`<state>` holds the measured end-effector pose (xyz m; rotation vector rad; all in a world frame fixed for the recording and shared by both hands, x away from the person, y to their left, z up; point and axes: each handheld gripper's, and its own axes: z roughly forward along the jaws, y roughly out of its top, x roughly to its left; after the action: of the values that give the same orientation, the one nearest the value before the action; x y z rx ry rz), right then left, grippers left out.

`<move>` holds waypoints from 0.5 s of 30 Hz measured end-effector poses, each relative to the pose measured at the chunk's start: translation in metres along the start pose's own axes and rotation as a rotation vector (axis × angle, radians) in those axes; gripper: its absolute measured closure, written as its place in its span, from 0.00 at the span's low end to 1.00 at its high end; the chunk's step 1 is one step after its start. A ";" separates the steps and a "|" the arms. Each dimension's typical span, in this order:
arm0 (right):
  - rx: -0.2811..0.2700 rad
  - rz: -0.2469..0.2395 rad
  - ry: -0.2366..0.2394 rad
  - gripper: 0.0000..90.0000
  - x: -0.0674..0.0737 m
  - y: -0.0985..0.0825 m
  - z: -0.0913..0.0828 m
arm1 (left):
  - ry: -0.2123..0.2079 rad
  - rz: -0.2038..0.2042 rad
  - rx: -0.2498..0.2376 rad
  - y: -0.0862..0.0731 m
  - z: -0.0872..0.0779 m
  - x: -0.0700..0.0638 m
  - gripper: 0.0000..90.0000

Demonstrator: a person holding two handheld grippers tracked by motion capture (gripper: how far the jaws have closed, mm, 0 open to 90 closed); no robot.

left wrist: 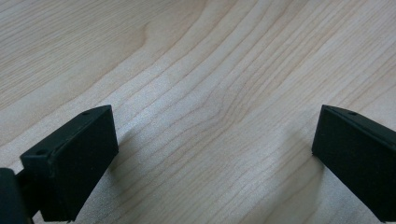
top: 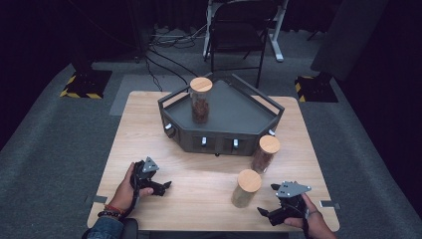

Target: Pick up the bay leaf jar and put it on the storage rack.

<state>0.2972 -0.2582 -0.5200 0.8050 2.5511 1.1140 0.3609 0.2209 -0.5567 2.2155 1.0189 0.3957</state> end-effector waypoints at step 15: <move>-0.028 0.007 0.008 0.03 0.011 0.016 0.008 | 0.000 0.000 0.000 0.000 0.000 0.000 0.00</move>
<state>0.2983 -0.2381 -0.5140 0.8050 2.5351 1.1551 0.3609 0.2209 -0.5567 2.2156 1.0187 0.3955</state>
